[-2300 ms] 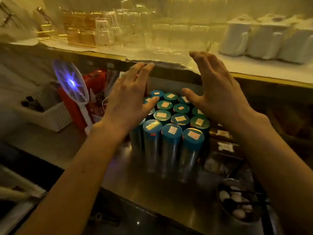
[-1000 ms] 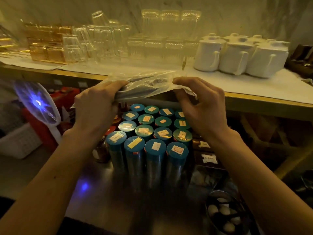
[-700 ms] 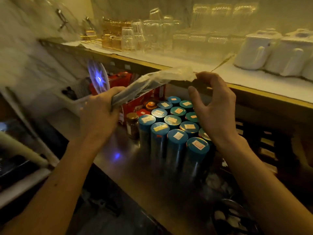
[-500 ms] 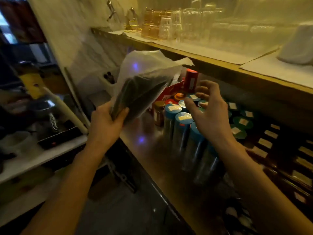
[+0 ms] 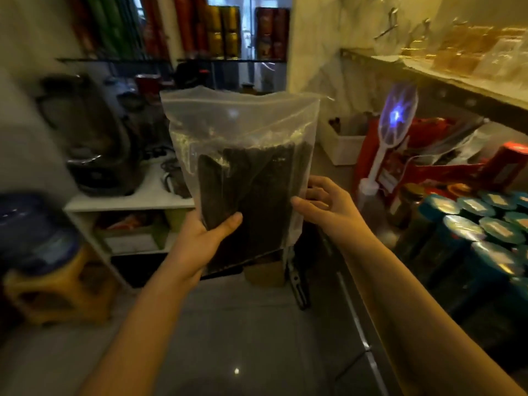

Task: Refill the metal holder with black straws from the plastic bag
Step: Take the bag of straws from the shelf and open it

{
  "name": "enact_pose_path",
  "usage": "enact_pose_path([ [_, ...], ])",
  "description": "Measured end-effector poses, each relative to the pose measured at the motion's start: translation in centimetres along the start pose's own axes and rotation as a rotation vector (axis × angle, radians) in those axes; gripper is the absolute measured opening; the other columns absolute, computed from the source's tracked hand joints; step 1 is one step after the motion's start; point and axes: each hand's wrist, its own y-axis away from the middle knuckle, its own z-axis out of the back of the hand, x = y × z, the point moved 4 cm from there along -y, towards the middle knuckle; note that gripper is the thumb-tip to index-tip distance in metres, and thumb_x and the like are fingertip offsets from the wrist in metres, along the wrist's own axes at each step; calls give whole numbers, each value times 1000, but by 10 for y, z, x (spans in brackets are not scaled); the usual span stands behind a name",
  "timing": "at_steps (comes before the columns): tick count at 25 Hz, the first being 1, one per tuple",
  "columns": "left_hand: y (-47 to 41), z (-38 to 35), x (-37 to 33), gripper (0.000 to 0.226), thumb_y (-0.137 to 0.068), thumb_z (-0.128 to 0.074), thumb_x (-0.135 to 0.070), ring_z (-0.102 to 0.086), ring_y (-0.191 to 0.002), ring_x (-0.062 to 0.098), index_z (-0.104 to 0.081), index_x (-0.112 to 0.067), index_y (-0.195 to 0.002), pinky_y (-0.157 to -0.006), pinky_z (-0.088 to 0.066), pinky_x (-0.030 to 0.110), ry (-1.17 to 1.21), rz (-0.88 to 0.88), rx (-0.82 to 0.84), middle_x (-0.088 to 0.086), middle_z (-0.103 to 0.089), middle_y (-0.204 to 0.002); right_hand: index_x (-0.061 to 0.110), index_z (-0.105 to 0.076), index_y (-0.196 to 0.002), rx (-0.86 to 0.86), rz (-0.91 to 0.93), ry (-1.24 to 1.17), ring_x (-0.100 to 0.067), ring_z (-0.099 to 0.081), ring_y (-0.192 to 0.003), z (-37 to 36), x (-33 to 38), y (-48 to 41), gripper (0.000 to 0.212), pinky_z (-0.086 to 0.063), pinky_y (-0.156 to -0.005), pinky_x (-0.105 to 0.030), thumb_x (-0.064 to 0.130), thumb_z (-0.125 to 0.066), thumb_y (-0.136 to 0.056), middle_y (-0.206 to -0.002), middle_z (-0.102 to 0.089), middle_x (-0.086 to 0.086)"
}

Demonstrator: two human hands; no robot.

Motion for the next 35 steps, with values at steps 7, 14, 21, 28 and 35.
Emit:
enact_pose_path([
  [7,100,194,16,51,-67,-74,-22,-64,-108,11,-63,-29,-116,-93,-49,30,185,131,-292,-11,-72,-109,3,-62,-107,309,63,38,-31,-68,-97,-214,9,15,24,-58,-86,-39,17,-68,-88,-106,-63,-29],
  [14,236,357,24,45,-66,-73,-18,-71,-90,7,-66,-20,-111,-75,-54,24,249,133,-680,-8,-76,-95,-3,-61,-89,607,86,-42,-32,-66,-82,-422,24,73,19,-55,-84,-44,11,-72,-83,-87,-65,-23],
  [21,392,401,21,20,-80,-67,-11,-72,-93,19,-69,-12,-100,-82,-57,37,334,65,-1183,5,-76,-97,15,-64,-83,1123,89,-131,-13,-64,-77,-571,37,159,8,-56,-75,-31,10,-67,-87,-76,-67,3],
  [28,534,337,7,16,-87,-61,-3,-73,-86,16,-67,-8,-100,-73,-59,28,286,-26,-1782,7,-77,-92,13,-61,-87,1617,95,-131,-19,-67,-89,-638,39,300,4,-55,-83,-39,14,-63,-91,-89,-69,-4],
  [35,594,265,8,22,-87,-61,-5,-71,-97,22,-62,-9,-108,-81,-55,36,361,-11,-2020,10,-75,-102,11,-59,-92,1830,57,-206,-3,-67,-76,-621,32,389,4,-53,-63,-15,7,-61,-91,-86,-66,1],
])
